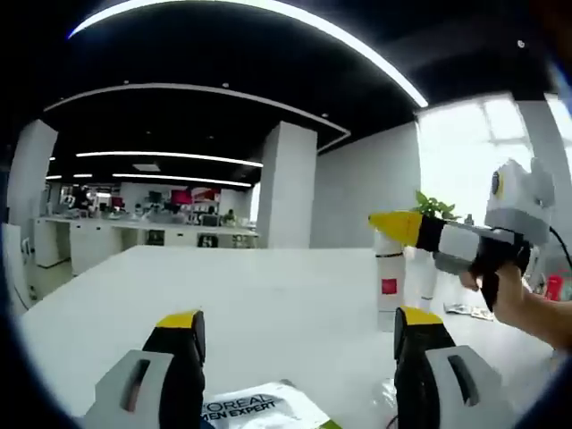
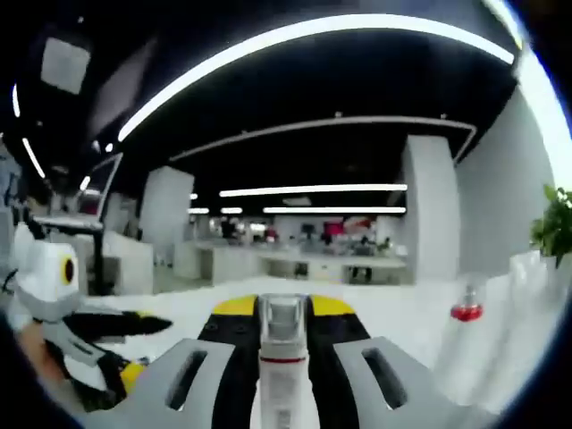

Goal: Arrange the skincare products in the storage area until every visible bottle or jar stands upright without overlapping.

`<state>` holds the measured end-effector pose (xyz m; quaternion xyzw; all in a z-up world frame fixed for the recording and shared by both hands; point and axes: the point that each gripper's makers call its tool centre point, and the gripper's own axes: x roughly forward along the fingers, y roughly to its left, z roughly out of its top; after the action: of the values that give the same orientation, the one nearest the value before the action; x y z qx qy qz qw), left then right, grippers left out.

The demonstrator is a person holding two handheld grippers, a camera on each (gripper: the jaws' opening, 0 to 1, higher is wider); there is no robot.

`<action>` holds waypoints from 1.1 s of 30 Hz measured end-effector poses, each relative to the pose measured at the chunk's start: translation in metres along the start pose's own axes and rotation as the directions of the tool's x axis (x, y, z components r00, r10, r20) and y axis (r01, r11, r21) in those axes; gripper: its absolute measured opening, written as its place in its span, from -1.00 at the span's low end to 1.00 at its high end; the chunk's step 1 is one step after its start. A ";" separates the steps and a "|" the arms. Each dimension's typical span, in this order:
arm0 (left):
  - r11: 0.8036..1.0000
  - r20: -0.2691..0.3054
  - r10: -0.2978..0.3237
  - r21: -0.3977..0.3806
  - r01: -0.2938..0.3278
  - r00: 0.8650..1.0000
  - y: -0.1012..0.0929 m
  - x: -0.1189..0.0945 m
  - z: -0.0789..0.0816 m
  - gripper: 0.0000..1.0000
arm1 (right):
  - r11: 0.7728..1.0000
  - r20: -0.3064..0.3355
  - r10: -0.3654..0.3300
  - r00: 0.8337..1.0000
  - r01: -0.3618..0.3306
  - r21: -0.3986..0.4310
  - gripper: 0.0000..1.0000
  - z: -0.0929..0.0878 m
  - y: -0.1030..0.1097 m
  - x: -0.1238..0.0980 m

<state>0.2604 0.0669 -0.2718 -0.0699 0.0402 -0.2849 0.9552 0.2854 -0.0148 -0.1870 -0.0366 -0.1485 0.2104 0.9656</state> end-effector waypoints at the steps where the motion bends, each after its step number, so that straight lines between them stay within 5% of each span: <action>1: 0.999 -0.006 -0.039 0.000 0.039 0.999 -0.007 0.002 -0.002 0.79 | 1.000 0.025 -0.015 1.000 0.015 -0.002 -0.66 0.001 -0.001 -0.003; 4: 0.991 -0.041 -0.134 -0.030 0.133 0.990 -0.026 0.007 -0.012 0.74 | 0.999 0.062 0.035 0.997 -0.037 0.035 -0.66 0.000 0.009 -0.008; 8: 0.985 -0.103 -0.153 0.066 0.160 0.983 -0.035 0.010 -0.025 0.73 | 0.991 0.069 0.071 0.995 -0.078 0.106 -0.66 0.003 0.018 -0.011; 15: 0.974 -0.120 -0.192 0.097 0.204 0.974 -0.048 0.012 -0.030 0.63 | 0.976 0.094 0.147 0.985 -0.160 0.150 -0.66 0.011 0.041 -0.016; 22: 0.968 -0.122 -0.233 0.070 0.243 0.965 -0.055 0.009 -0.032 -0.01 | 0.962 0.109 0.188 0.976 -0.206 0.179 -0.66 0.017 0.056 -0.027; 26: 0.960 -0.134 -0.236 0.124 0.252 0.963 -0.056 0.008 -0.036 -0.50 | 0.960 0.101 0.197 0.975 -0.213 0.184 -0.66 0.012 0.039 -0.009; 33: 0.960 -0.156 -0.193 0.176 0.219 0.969 -0.047 0.011 -0.036 -0.57 | 0.962 0.092 0.214 0.973 -0.226 0.152 -0.64 0.007 0.045 -0.010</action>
<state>0.2402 0.0182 -0.3007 0.0387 0.0708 -0.3897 0.9174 0.2566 0.0222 -0.1890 0.0334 -0.1618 0.3289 0.9298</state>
